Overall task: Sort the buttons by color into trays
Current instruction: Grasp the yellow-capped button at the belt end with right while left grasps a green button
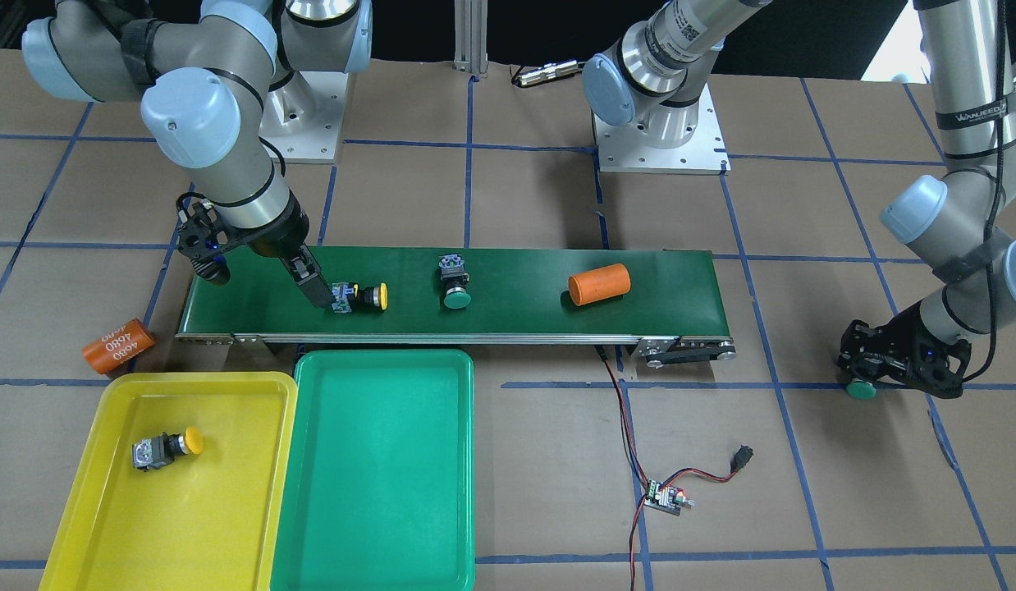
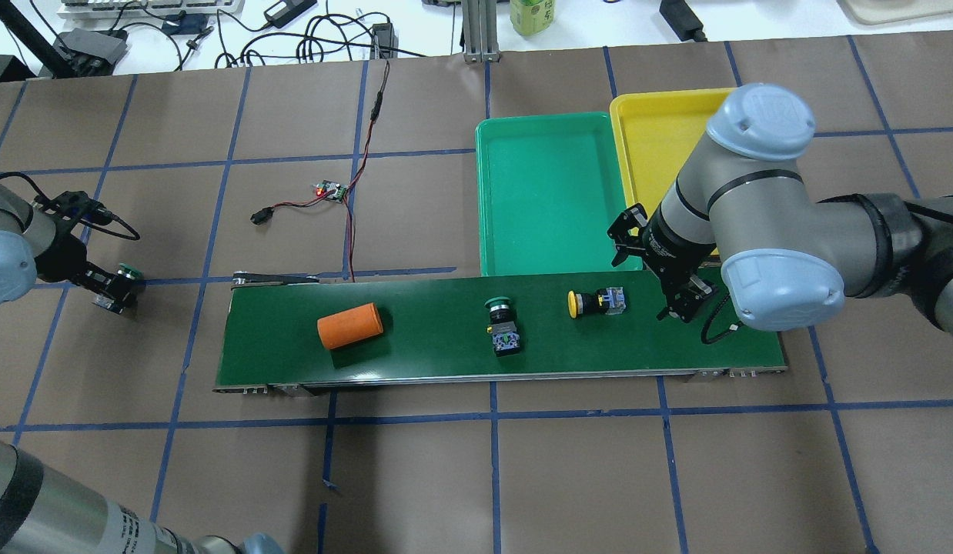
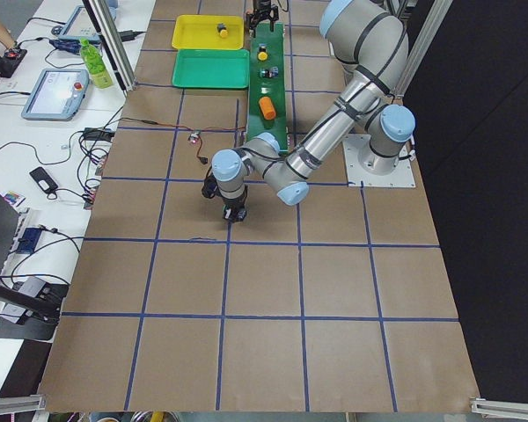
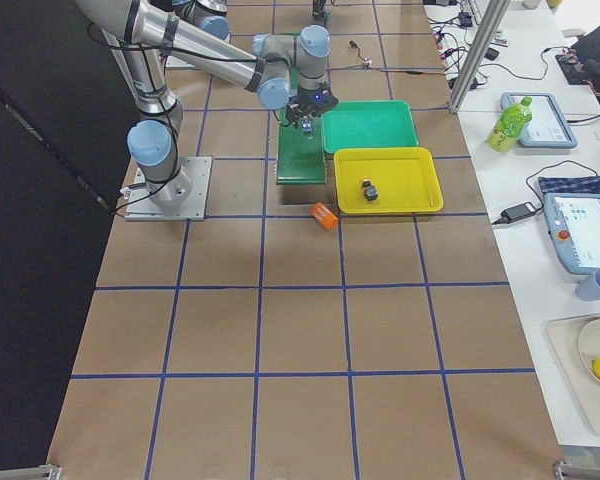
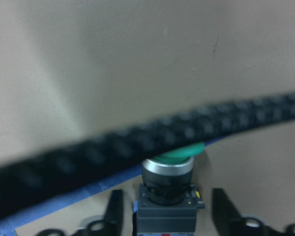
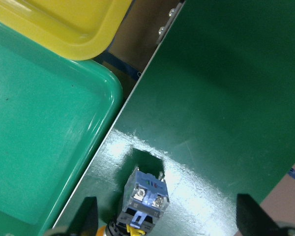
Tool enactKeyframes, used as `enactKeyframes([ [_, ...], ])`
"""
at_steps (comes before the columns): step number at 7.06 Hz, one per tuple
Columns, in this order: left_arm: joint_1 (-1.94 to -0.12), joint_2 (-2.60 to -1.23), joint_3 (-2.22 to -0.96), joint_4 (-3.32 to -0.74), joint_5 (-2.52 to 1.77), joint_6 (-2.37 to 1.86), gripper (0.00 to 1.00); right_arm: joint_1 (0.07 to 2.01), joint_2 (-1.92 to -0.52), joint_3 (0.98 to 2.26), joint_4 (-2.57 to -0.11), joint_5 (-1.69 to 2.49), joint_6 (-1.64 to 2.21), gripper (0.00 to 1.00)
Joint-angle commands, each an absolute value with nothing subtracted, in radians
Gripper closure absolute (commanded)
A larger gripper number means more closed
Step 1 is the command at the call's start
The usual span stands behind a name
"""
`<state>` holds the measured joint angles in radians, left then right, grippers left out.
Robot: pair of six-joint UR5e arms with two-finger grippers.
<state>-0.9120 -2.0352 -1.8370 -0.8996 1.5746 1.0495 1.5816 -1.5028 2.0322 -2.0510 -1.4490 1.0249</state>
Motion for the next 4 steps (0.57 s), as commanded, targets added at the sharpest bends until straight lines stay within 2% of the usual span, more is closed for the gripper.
enactKeyframes([
  [1, -0.972, -1.965, -1.829, -0.920, 1.591, 0.996, 1.00, 1.582, -1.477, 2.037, -2.057, -1.448, 1.025, 0.00],
  [4, -1.200, -1.749, -1.914, -1.081, 1.586, 0.563, 1.00, 1.575, -1.470, 2.036, -2.062, -1.448, 1.023, 0.00],
])
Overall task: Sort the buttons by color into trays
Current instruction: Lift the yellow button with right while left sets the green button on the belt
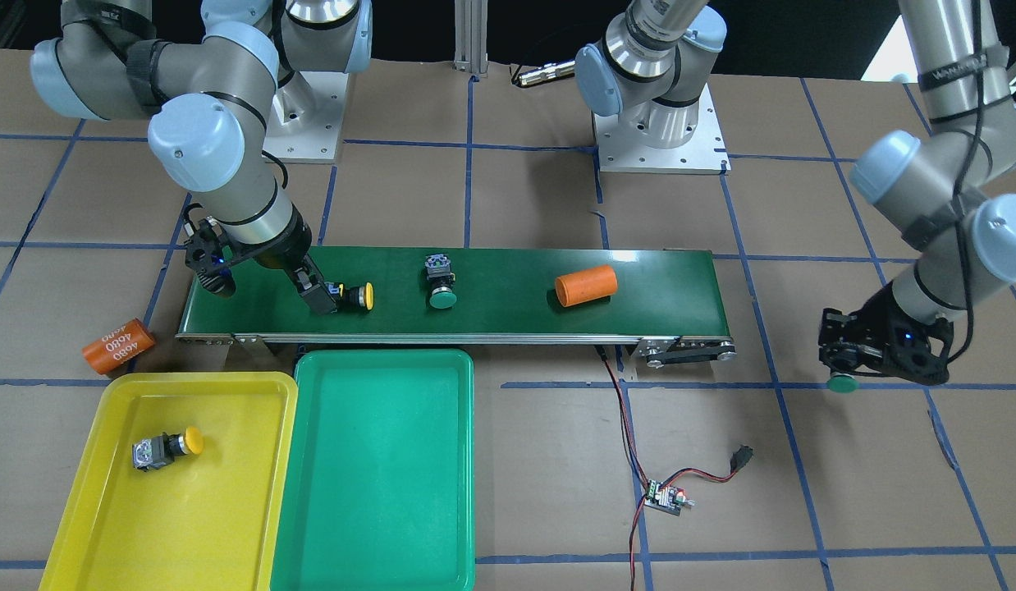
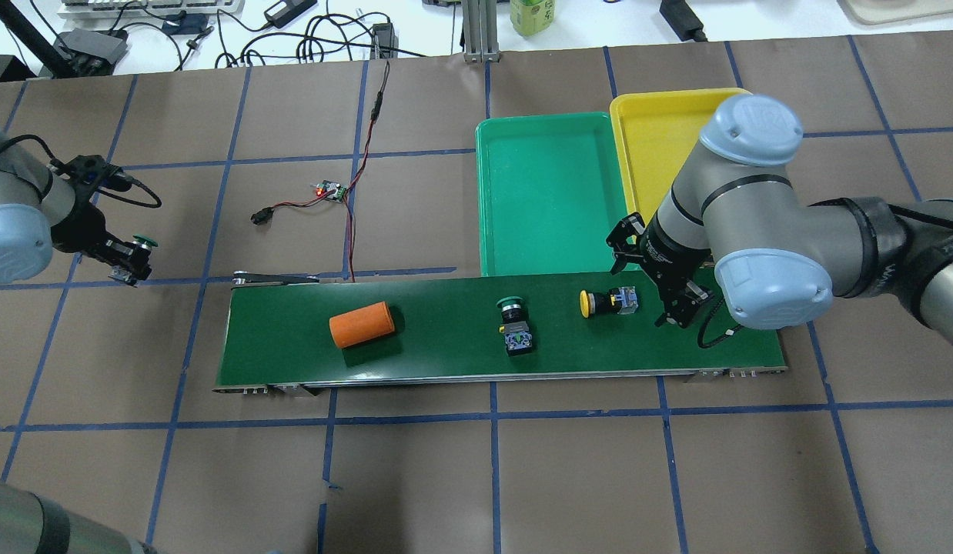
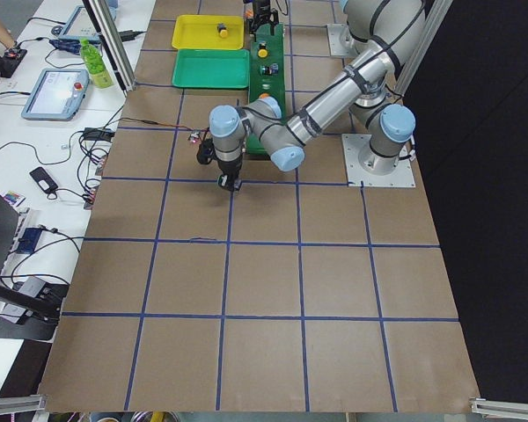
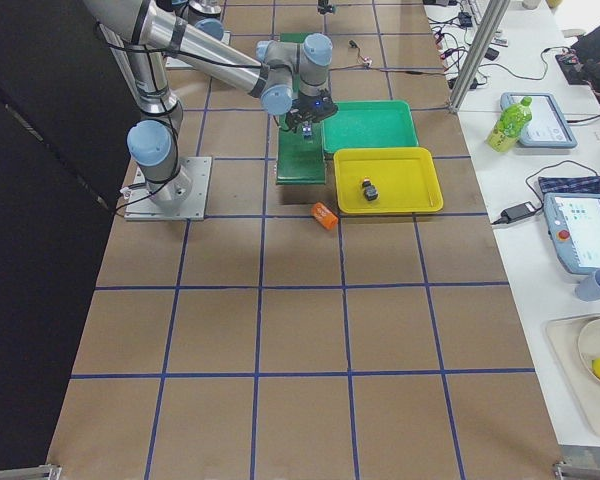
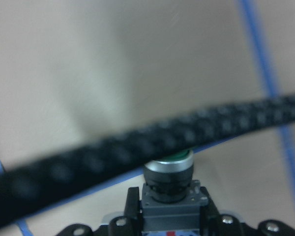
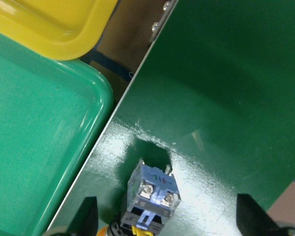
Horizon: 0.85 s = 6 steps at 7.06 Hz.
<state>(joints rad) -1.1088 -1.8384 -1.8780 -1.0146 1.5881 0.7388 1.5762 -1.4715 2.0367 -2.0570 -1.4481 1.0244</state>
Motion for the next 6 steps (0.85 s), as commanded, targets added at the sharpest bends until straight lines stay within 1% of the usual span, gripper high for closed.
enactKeyframes([
  [1, -1.277, -1.686, -1.954, -1.103, 1.586, 0.428, 1.00, 1.575, -1.456, 2.036, -2.066, -1.453, 1.023, 0.00],
  [2, -1.375, -1.631, -1.994, -1.115, 1.583, 0.259, 1.00, 1.574, -1.441, 2.036, -2.068, -1.460, 1.023, 0.00],
  [3, -1.479, -1.612, -2.028, -1.115, 1.582, 0.110, 1.00, 1.574, -1.427, 2.036, -2.110, -1.468, 1.025, 0.05],
  [4, -1.552, -1.606, -2.060, -1.103, 1.583, 0.042, 1.00, 1.569, -1.419, 2.036, -2.120, -1.468, 1.017, 0.48],
  [5, -1.561, -1.606, -2.078, -1.101, 1.583, 0.022, 1.00, 1.568, -1.417, 2.036, -2.121, -1.467, 1.016, 0.99],
  [6, -1.565, -1.608, -2.095, -1.101, 1.582, 0.018, 1.00, 1.566, -1.417, 2.034, -2.118, -1.465, 1.011, 1.00],
])
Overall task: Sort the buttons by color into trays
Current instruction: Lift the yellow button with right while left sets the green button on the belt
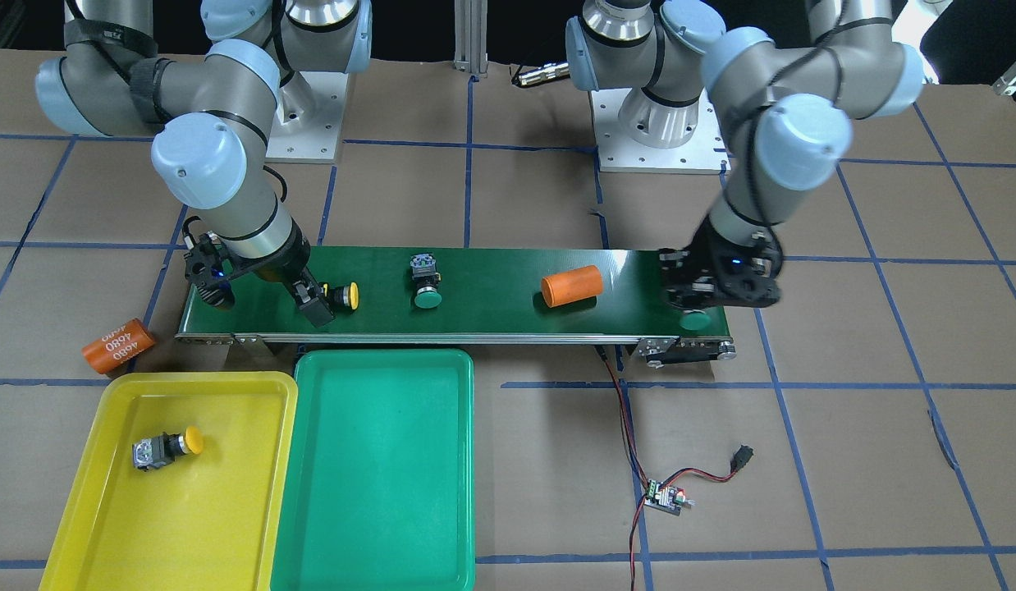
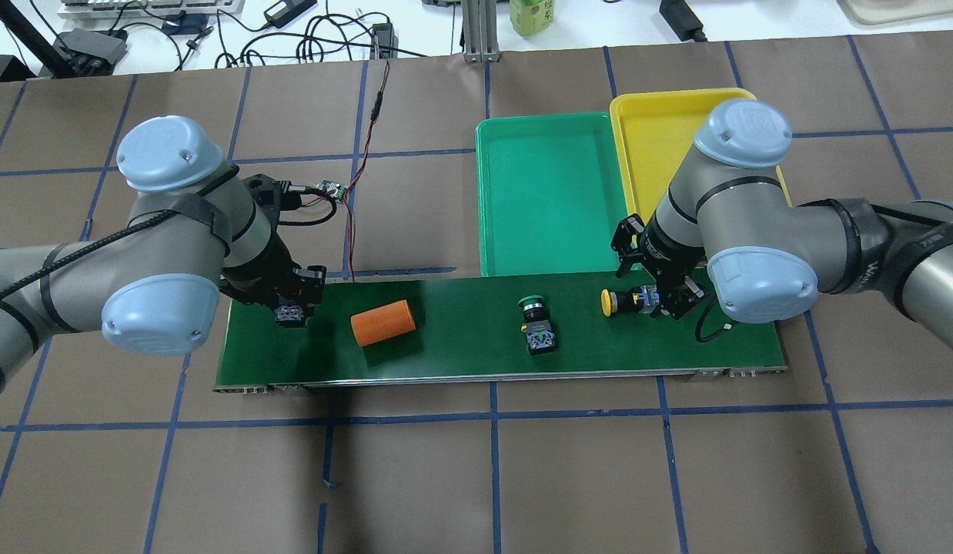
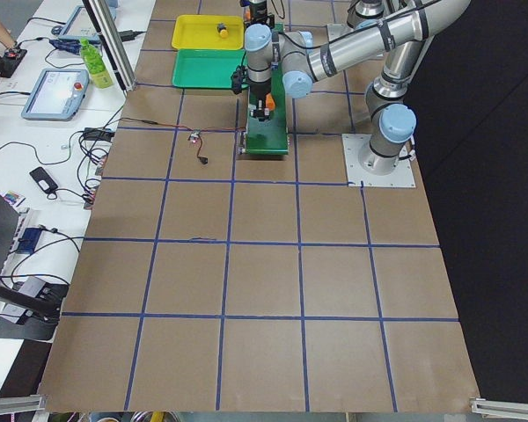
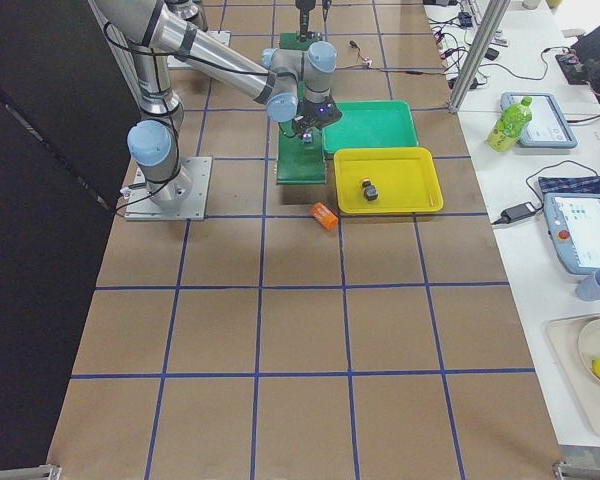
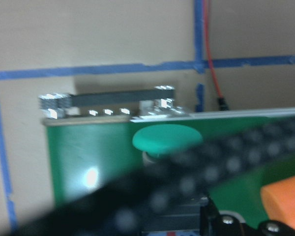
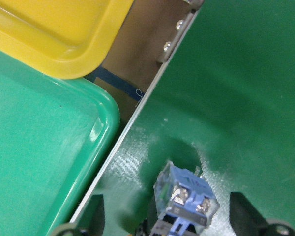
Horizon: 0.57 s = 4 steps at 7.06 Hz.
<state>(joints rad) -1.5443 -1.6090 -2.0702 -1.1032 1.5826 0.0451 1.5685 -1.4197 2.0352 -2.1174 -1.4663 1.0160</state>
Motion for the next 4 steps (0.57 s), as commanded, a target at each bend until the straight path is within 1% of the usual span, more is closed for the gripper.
enactKeyframes([
  [1, -1.569, -1.612, -2.115, -1.101, 1.582, 0.029, 0.54, 1.556, -1.417, 2.034, -2.117, -1.465, 1.009, 1.00],
  [2, -1.562, -1.615, -2.126, -1.086, 1.582, 0.038, 0.30, 1.540, -1.419, 2.026, -2.115, -1.468, 0.993, 1.00],
  [3, -1.554, -1.611, -2.120, -1.033, 1.585, 0.037, 0.00, 1.522, -1.422, 2.013, -2.114, -1.468, 0.956, 1.00],
  [4, -1.545, -1.597, -2.097, -1.031, 1.589, 0.037, 0.00, 1.499, -1.422, 1.972, -2.114, -1.467, 0.944, 1.00],
])
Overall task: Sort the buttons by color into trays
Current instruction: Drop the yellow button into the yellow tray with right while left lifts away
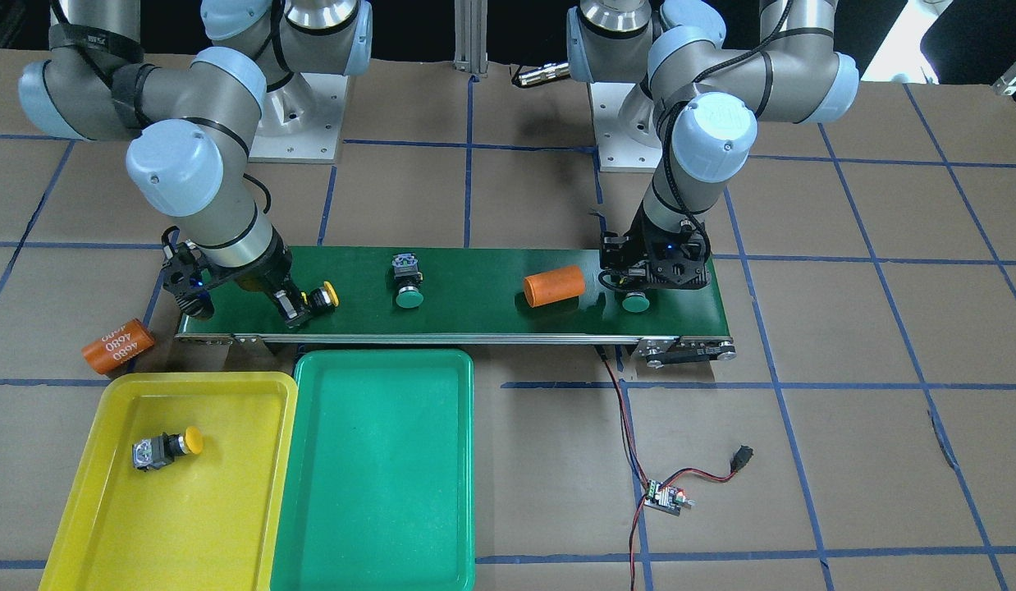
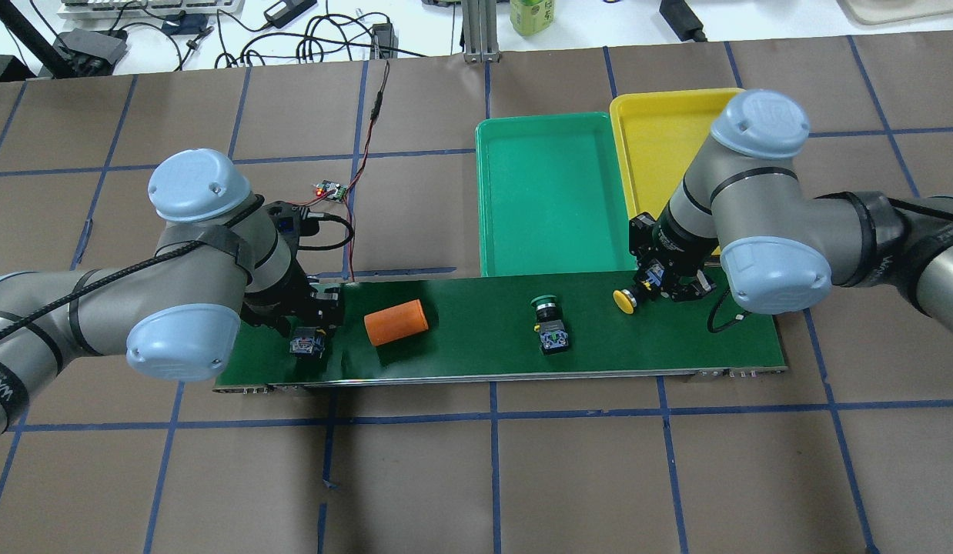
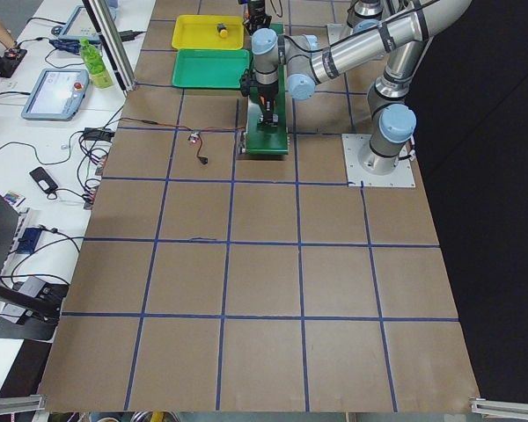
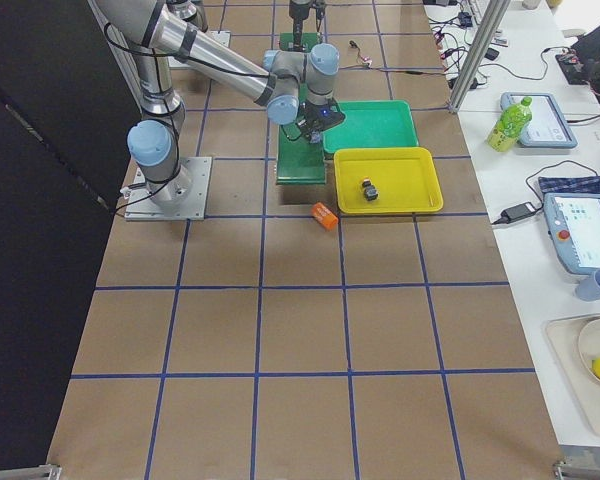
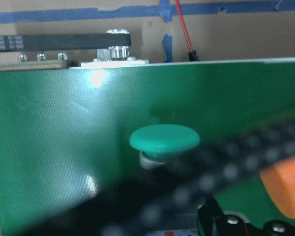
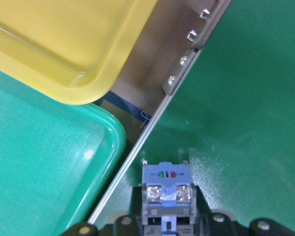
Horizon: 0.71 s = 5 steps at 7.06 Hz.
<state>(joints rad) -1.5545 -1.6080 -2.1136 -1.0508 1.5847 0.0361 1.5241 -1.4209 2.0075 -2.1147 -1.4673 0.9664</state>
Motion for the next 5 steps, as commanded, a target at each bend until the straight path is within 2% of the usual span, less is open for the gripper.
enactKeyframes([
  [1, -1.528, -1.597, -2.010, -1.104, 1.589, 0.037, 0.00, 1.482, -1.392, 1.879, -2.111, -1.462, 0.905, 1.00],
  [3, -1.535, -1.589, -1.739, -1.409, 1.582, 0.031, 0.00, 1.456, -1.182, 1.656, -2.111, -1.497, 0.760, 1.00],
  [4, -1.537, -1.585, -1.627, -1.539, 1.586, 0.037, 0.00, 1.438, -1.136, 1.620, -2.106, -1.505, 0.727, 1.00],
  [5, -1.523, -1.572, -1.535, -1.675, 1.588, 0.040, 0.00, 1.428, -1.126, 1.620, -2.100, -1.511, 0.721, 0.68],
])
